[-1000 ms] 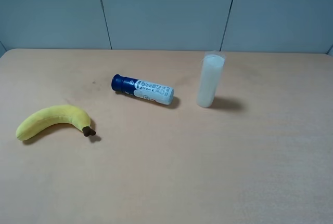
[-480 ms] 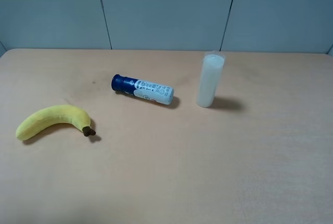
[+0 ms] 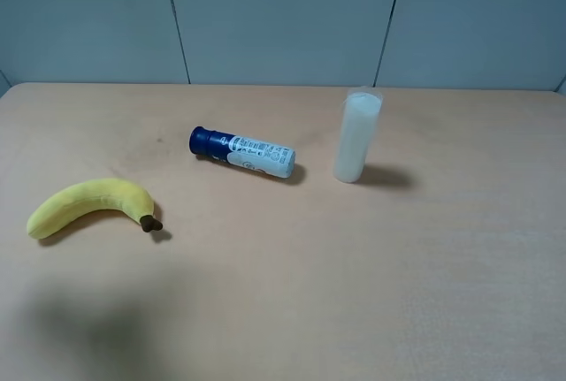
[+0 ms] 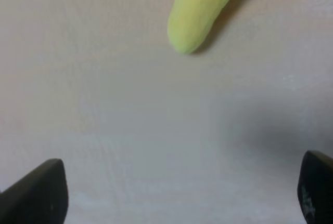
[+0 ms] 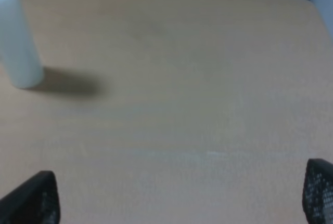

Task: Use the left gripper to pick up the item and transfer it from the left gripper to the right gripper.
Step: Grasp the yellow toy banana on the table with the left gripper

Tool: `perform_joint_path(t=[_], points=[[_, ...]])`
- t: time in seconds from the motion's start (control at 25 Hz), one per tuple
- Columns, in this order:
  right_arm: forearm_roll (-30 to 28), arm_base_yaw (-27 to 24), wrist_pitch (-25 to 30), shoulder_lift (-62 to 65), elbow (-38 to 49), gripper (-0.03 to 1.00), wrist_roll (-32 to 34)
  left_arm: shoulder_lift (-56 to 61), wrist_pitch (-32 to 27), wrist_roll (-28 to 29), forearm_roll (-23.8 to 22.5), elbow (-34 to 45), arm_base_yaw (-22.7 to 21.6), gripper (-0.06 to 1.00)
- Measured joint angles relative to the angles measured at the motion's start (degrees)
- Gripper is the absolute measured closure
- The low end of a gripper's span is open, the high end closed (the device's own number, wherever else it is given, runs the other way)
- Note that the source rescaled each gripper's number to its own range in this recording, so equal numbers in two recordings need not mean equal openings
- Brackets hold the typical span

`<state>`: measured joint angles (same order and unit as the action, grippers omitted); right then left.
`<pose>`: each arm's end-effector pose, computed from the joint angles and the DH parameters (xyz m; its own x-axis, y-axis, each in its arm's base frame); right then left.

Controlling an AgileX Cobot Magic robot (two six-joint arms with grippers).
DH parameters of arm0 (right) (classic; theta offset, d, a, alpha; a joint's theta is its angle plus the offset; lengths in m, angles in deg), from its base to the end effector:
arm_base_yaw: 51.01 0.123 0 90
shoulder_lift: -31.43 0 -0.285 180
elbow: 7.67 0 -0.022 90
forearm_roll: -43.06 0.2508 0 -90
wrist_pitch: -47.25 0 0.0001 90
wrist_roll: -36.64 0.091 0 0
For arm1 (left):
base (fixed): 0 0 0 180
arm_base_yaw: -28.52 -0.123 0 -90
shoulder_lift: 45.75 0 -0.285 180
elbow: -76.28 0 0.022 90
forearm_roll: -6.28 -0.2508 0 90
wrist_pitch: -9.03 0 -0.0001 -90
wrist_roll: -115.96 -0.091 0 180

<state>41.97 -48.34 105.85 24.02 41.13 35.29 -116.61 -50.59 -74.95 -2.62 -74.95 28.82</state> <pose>-0.0038 -0.0017 0.2793 -0.4178 -0.0530 -0.9070 -0.0459 0.9983 -0.0372 0.1899 0.0112 0.2878 -0.9109 0.2686 -0.3131 0.2072 0.9542 0.2157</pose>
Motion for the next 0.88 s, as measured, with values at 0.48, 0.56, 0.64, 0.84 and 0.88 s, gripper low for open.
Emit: perform_joint_path(t=[0.48,0.56,0.64,0.84,0.88], points=[[0.0,0.0,0.0,0.0,0.0,-0.03,0.0,-20.5,10.0,-12.4,-0.1,0.0,0.0,0.06],[0.0,0.0,0.0,0.0,0.0,-0.03,0.0,-23.6,12.5,-13.4,-0.1,0.0,0.0,0.05],[0.0,0.0,0.0,0.0,0.0,-0.03,0.0,-26.6,14.9,-14.4,-0.1,0.0,0.0,0.05],[0.0,0.0,0.0,0.0,0.0,-0.03,0.0,-33.4,20.6,-18.5,0.6,0.0,0.0,0.05],[0.0,0.0,0.0,0.0,0.0,-0.03,0.0,-34.8,21.3,-19.1,0.7,0.0,0.0,0.05]])
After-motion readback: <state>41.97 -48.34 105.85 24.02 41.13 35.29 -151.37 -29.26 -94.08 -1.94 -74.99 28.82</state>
